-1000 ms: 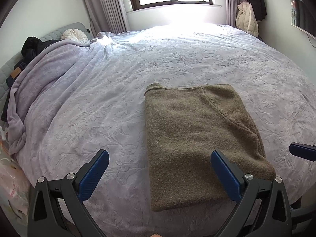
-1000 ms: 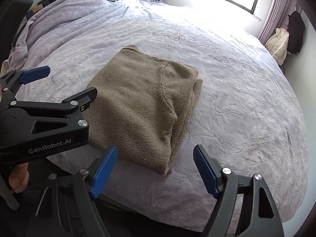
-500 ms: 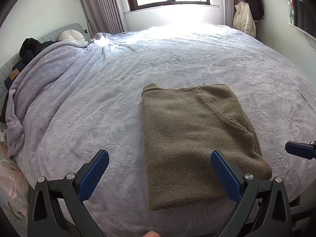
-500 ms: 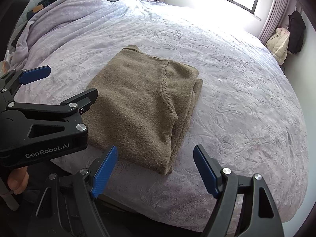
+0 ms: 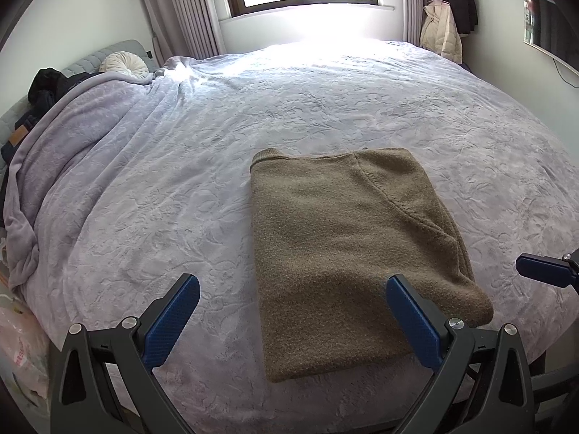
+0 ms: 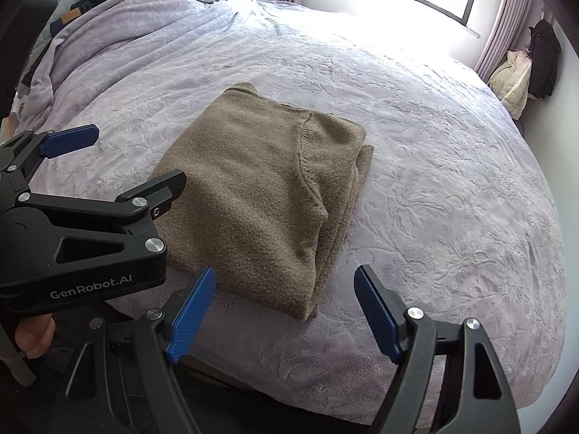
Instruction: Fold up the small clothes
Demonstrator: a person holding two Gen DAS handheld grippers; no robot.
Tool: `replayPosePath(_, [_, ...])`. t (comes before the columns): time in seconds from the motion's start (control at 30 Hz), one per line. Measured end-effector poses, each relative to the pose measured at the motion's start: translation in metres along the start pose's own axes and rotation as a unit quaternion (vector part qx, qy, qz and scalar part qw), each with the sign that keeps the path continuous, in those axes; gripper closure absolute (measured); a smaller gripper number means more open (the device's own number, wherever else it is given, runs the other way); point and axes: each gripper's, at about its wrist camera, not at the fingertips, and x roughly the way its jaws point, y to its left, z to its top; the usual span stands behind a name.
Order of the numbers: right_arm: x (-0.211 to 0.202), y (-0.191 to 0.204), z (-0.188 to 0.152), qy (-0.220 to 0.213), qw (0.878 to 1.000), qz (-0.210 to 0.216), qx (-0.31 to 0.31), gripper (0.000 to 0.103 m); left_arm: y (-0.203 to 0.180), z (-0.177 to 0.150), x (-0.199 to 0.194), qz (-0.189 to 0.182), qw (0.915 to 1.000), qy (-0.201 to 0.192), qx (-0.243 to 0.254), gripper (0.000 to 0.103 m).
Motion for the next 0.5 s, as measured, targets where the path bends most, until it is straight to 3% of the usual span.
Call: replayPosePath(0.5, [0.0019, -0.0009, -0.0031, 0.002, 1.000, 0.004, -0.001, 0.021, -0.0014, -0.0021, 0.0002, 0.001, 1.0000, -0.004, 0.001, 0.000])
